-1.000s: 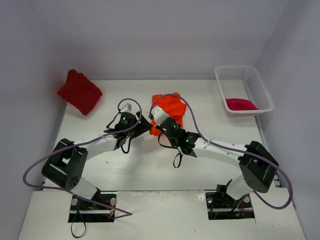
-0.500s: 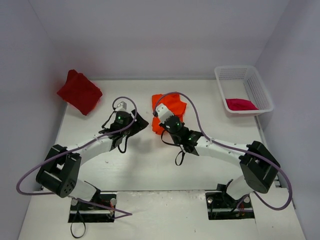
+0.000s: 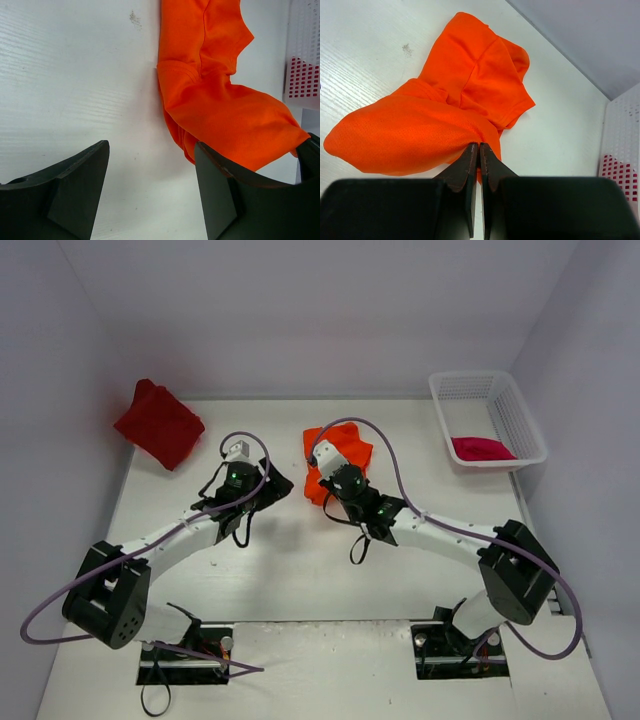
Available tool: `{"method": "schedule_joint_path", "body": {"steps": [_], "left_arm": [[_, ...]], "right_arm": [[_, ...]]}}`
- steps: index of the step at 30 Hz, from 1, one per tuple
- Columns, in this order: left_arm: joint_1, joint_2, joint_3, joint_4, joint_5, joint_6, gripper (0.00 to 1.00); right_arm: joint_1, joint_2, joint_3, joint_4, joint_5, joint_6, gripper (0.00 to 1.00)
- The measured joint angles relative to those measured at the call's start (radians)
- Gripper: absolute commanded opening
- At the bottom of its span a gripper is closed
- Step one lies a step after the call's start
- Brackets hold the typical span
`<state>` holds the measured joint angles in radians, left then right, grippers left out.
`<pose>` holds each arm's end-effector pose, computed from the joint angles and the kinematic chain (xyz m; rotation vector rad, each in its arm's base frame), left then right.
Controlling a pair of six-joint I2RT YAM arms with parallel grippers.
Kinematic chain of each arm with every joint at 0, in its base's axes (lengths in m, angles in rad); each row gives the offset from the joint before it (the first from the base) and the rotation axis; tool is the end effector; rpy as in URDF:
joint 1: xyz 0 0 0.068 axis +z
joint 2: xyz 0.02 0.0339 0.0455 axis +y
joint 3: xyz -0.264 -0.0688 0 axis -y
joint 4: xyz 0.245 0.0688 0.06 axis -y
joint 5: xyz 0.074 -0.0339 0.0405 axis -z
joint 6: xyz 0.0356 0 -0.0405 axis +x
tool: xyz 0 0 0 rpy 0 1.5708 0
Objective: Fold and stack the t-shirts
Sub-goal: Fold the long partially folded tshirt into a neat square
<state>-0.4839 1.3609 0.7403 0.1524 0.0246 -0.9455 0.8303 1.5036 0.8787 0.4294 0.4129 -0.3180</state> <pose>0.2625 -0.1389 0.2286 -0.4796 2.1125 -0.8931 0.2404 0.2418 0.2615 -0.6875 1.6090 0.0095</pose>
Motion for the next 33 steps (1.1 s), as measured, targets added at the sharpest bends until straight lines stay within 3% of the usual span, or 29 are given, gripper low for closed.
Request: {"method": "schedule_joint_path", "body": {"steps": [33], "left_arm": [[0.0,0.0,-0.001,-0.018,0.0,0.003,0.63]], "right_arm": [[-0.114,0.131,0.134,0.023,-0.076,-0.021,0.0]]}}
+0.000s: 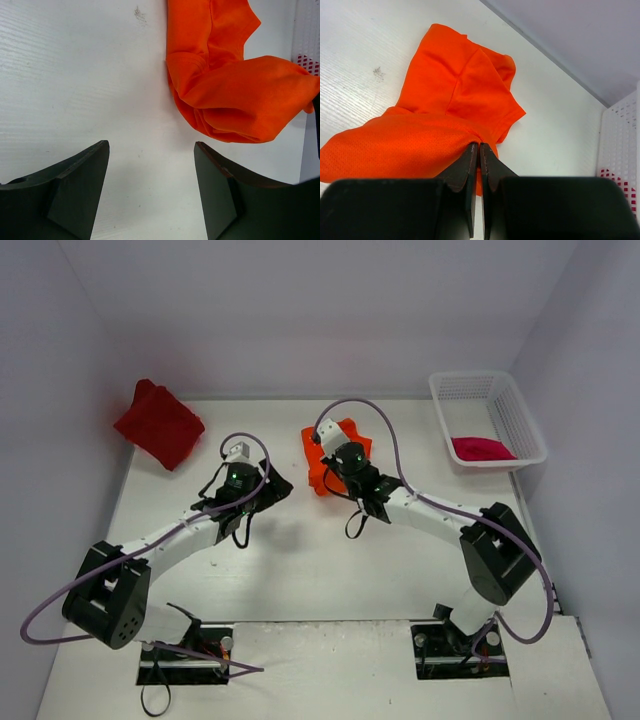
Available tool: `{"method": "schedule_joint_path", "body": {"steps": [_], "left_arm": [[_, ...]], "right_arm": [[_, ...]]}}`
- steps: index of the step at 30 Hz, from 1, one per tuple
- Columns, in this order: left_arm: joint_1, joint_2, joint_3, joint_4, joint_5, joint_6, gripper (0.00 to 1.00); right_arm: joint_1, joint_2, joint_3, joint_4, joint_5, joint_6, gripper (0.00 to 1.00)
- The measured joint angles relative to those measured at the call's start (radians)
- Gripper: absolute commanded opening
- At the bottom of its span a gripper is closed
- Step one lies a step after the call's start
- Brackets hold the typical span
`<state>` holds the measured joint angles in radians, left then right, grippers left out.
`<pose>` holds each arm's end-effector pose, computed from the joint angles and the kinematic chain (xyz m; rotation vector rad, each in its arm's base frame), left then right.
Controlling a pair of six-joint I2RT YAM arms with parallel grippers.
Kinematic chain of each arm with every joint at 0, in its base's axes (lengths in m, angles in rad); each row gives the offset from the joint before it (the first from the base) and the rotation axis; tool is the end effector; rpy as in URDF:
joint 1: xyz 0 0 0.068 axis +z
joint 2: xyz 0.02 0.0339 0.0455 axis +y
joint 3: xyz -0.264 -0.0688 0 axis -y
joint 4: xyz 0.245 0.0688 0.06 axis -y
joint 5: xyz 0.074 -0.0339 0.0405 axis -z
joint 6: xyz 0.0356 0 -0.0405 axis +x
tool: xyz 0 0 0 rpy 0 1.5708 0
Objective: Fold and stack the t-shirts
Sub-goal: Fold the long partially folded tshirt into a neat square
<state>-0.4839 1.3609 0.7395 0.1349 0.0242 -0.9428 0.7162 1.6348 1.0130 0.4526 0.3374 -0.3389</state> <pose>0.2616 -0.1385 0.2266 -0.4812 2.1302 -0.8807 0.2921 0.2386 0.2649 -0.6496 1.6038 -0.0156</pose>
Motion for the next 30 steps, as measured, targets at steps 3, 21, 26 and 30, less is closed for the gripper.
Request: {"method": "schedule_joint_path", "body": {"steps": [3,21,26,30], "left_arm": [[0.0,0.0,-0.002,0.0,0.0,0.0,0.63],[0.0,0.0,-0.019,-0.003,0.0,0.0,0.63],[0.0,0.0,-0.032,-0.003,0.0,0.0,0.63],[0.0,0.0,-0.035,-0.003,0.0,0.0,0.63]], "right_arm": [[-0.013,0.004,0.01,0.002,-0.006,-0.002,0.0],[-0.07,0.106,0.087,0.015,-0.051,-0.003,0.0],[-0.08,0.126,0.115,0.016,-0.059,-0.003,0.0],[-0.089,0.143,0.131,0.017,-0.062,-0.003,0.0]]}}
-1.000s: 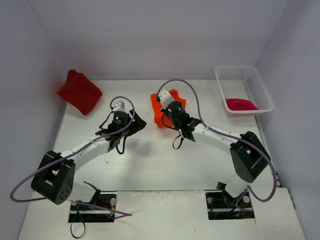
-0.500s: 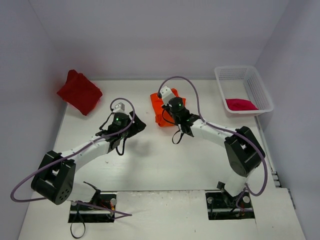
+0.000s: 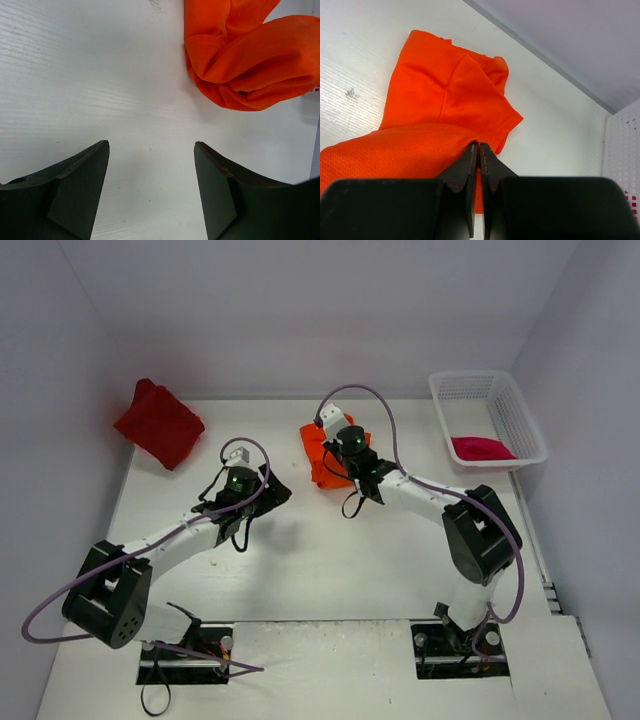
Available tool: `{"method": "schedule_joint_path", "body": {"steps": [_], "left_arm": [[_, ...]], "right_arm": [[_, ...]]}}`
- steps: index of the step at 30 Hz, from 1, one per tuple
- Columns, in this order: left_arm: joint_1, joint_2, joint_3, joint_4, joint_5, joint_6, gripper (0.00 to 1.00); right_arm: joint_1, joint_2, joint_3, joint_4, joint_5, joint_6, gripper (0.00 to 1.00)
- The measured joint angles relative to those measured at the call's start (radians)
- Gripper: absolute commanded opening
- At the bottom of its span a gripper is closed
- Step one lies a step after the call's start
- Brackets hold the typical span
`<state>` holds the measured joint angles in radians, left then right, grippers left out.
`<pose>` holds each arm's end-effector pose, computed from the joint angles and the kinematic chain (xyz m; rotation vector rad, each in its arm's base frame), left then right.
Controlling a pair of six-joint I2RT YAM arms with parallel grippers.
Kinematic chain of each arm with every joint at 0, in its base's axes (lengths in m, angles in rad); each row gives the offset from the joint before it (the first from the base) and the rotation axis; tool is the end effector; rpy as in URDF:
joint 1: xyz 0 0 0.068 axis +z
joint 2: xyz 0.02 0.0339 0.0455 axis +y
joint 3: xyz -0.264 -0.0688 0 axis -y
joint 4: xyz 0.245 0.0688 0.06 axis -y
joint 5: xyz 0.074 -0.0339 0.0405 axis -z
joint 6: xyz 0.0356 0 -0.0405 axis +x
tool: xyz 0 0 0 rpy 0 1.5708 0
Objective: Fold and stack the t-shirts
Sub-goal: Fold the long partially folded tshirt into a neat square
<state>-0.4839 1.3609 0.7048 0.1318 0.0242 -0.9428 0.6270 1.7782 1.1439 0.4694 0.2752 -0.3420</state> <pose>0.2568 -0.1360 0.2149 -0.4901 2.1665 -0.8588 0.3410 0.2351 0.2572 -0.6217 1.6139 -0.0287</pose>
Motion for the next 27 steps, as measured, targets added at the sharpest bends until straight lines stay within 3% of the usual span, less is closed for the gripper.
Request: {"method": "schedule_joint_path", "body": {"steps": [27], "left_arm": [[0.0,-0.004,-0.015,0.0,0.0,0.0,0.63]], "right_arm": [[-0.044,0.085,0.081,0.015,-0.034,-0.003,0.0]]}}
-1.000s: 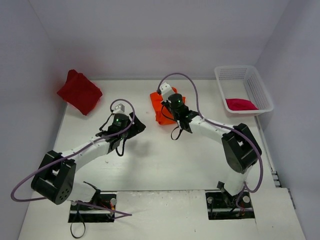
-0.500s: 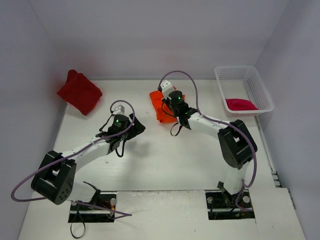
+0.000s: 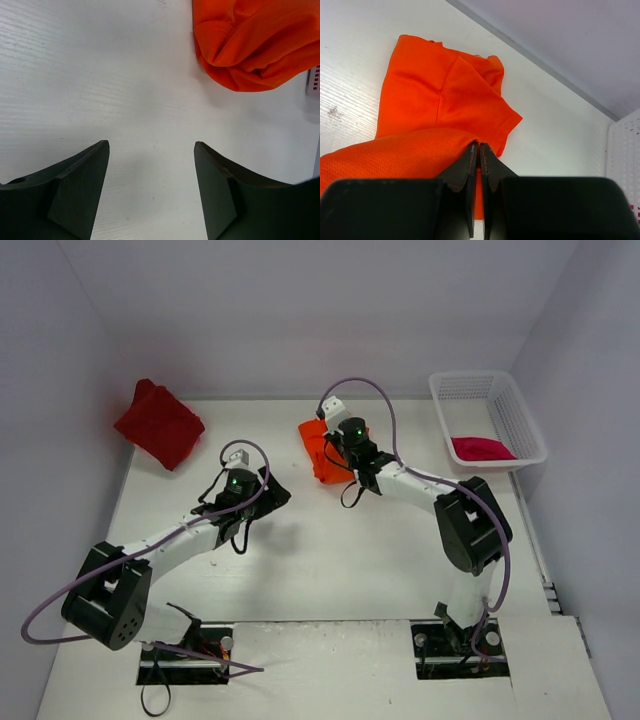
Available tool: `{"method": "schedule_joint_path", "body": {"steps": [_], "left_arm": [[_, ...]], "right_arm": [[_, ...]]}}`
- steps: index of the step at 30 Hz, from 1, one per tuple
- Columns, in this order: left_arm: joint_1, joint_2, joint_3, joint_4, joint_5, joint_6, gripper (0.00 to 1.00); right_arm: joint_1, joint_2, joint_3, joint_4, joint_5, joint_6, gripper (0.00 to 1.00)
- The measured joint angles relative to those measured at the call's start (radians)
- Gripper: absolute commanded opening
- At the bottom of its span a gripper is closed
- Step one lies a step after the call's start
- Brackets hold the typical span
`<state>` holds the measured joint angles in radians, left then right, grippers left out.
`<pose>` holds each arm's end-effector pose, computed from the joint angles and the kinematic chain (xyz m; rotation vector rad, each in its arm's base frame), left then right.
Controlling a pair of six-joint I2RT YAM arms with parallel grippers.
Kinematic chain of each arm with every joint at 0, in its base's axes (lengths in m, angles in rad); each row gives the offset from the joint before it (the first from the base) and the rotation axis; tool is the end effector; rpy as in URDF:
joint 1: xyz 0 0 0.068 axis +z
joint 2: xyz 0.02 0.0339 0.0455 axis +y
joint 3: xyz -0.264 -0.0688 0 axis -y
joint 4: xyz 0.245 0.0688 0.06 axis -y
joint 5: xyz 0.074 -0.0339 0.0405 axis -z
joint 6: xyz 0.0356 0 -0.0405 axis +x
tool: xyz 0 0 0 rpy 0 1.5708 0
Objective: Fold and stack the t-shirts
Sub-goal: Fold the long partially folded tshirt into a neat square
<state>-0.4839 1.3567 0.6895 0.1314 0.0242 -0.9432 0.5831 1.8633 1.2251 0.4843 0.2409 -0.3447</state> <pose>0.2543 -0.1346 0.2111 -0.4932 2.1775 -0.8523 0.3686 0.2329 0.2519 -0.6069 1.6097 -0.0313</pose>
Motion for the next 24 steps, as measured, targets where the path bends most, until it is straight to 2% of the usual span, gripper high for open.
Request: {"method": "schedule_joint_path", "body": {"steps": [24], "left_arm": [[0.0,-0.002,0.014,0.005,0.005,-0.003,0.63]], "right_arm": [[-0.023,0.079,0.06,0.025,-0.02,-0.001,0.0]]}}
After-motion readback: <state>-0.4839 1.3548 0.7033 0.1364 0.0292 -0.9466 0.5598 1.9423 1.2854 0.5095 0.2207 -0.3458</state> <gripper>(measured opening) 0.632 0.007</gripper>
